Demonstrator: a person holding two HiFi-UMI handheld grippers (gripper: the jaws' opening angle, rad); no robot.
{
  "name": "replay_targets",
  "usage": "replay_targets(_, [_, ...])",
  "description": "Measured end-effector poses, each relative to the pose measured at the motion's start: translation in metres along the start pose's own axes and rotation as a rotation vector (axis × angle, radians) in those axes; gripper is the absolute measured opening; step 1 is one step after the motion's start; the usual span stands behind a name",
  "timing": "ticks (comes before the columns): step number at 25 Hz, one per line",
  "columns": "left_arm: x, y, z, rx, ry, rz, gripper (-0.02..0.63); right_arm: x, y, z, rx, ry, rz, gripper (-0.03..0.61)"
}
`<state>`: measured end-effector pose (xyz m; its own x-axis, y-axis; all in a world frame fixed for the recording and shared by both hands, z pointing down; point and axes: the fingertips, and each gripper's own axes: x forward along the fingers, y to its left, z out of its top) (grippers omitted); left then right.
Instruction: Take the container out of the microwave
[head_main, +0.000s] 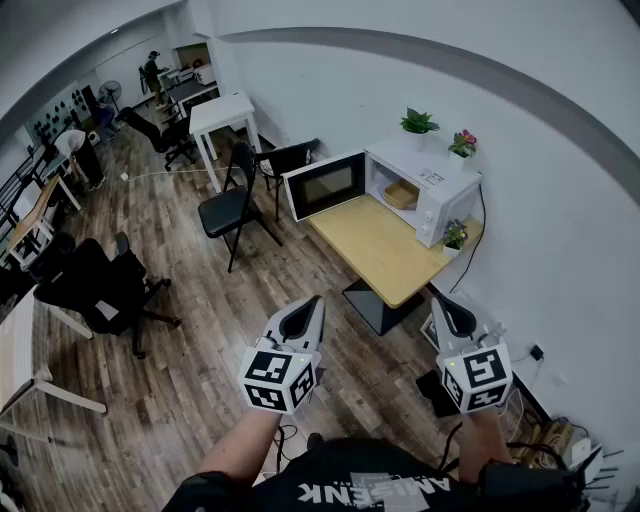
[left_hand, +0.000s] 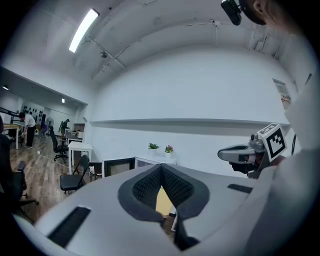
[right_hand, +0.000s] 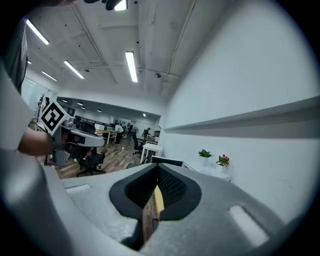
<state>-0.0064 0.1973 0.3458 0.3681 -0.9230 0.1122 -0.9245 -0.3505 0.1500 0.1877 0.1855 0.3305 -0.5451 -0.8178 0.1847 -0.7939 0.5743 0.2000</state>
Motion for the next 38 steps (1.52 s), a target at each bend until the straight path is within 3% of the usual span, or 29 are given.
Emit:
replay_targets(5, [-0.010, 0.017, 0.002, 0.024, 0.000, 0.039, 0.002, 0.013, 0.015, 0.006, 0.002, -0.020, 0.031, 0.006])
replay_targets(14, [-0.016, 0.021, 0.004, 0.025, -0.016, 0.035, 0.002, 0.008, 0.019, 0.016, 0.038, -0.073, 0.026, 0.006])
replay_targets(24, [-0.027, 0.040, 0.002, 0.021, -0.020, 0.012, 0.002, 0.018, 0.051, 0.024, -0.025, -0.060, 0.058, 0.006])
replay_targets(38, [-0.051, 0.094, -0.002, 0.024, -0.031, -0.038, 0.002, 0.040, 0.105, 0.032, -0.041, -0.041, 0.003, 0.006])
